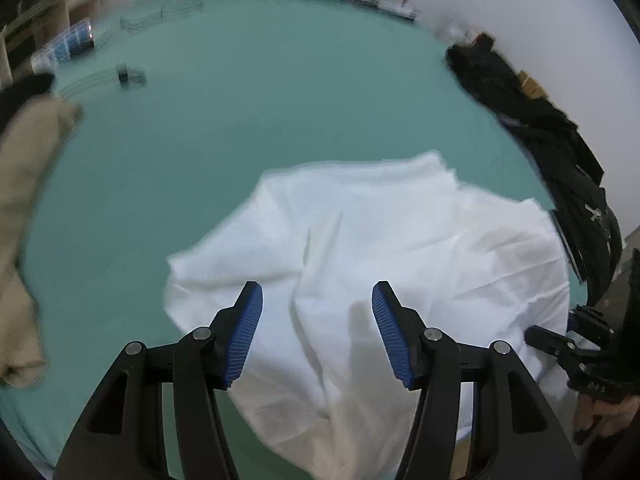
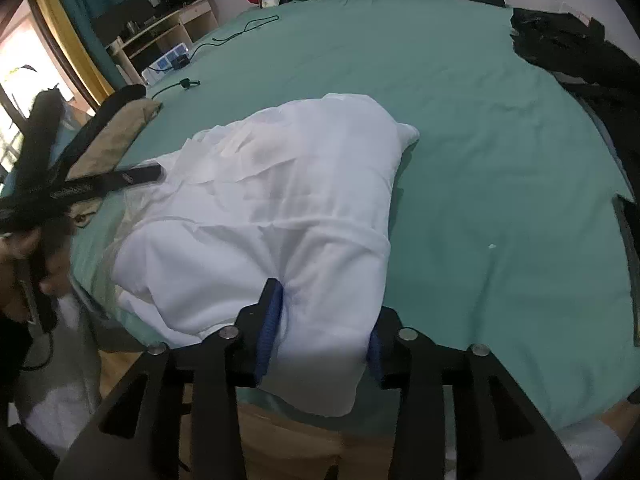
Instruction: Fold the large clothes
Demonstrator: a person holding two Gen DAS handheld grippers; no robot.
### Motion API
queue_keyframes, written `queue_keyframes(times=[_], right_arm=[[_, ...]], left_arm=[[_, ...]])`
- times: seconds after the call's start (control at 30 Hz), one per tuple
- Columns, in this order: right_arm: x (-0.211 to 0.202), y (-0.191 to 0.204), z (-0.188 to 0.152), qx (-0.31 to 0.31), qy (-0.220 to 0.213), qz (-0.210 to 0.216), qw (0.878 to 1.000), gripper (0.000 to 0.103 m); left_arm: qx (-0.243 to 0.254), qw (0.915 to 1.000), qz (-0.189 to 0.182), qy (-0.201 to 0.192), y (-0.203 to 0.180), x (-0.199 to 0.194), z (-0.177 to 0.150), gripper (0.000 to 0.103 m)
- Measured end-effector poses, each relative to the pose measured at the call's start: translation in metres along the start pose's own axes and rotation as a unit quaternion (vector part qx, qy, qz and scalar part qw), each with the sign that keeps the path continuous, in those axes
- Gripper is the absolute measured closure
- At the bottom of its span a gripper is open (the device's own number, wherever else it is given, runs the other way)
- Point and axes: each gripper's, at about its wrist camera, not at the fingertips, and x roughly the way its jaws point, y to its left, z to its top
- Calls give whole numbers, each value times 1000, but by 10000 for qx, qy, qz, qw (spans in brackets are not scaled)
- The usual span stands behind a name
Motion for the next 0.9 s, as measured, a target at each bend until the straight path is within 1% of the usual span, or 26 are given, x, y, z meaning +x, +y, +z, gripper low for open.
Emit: queue_keyframes(times=[0.03, 0.07, 0.1, 0.17, 0.27, 0.33, 0.37, 0.43, 0.47, 0.53, 0.57, 0.67, 0.77, 0.83, 0.87, 0.9], right_arm=[[0, -2, 1, 40, 5, 22, 10000, 57], [-1, -5, 3, 87, -8, 39, 10000, 56], [-6, -10, 1, 129, -44, 54, 9999, 55], [-12, -17, 3, 200, -157, 58, 9997, 54], [-19, -25, 6, 300, -319, 72, 9990, 50], [-20, -29, 8, 379, -367, 89, 9986, 47], [-20, -31, 9, 406, -372, 81, 9984, 47], [-18, -33, 11, 445, -376, 46, 9983, 46], [-18, -35, 13, 456, -395, 47, 9982, 46], [-18, -37, 14, 476, -449, 43, 9978, 46], [-20, -40, 14, 491, -480, 41, 9976, 46], [-21, -43, 17, 524, -531, 34, 9972, 46], [-24, -45, 17, 548, -595, 4, 9967, 45], [-24, -46, 16, 577, -603, -2, 9965, 45], [-24, -45, 16, 588, -592, -6, 9965, 45], [-23, -46, 15, 590, -579, -7, 9966, 45]], left_arm=[[-66, 9999, 72, 98, 0, 4, -3, 43], [-153, 9995, 199, 204, 5, 14, 0, 43], [-193, 9994, 207, 186, 10, 18, 4, 43], [-203, 9994, 276, 88, 14, 18, 10, 43], [-272, 9983, 506, 21, 24, 18, 21, 43], [-442, 9952, 854, -158, 36, 15, 32, 43], [-629, 9932, 935, -294, 43, 9, 37, 43], [-1041, 9888, 871, -614, 58, -5, 41, 43], [-1138, 9873, 831, -735, 61, -12, 40, 43], [-1161, 9867, 764, -841, 61, -22, 33, 43], [-1145, 9880, 609, -833, 59, -24, 28, 43], [-1010, 9934, 24, -546, 49, -25, 6, 43], [-896, 9954, -298, -175, 36, -16, -14, 43], [-800, 9964, -271, 90, 29, -4, -27, 43], [-695, 9974, -152, 150, 26, 0, -31, 43], [-565, 9983, -58, 114, 24, 1, -32, 43]])
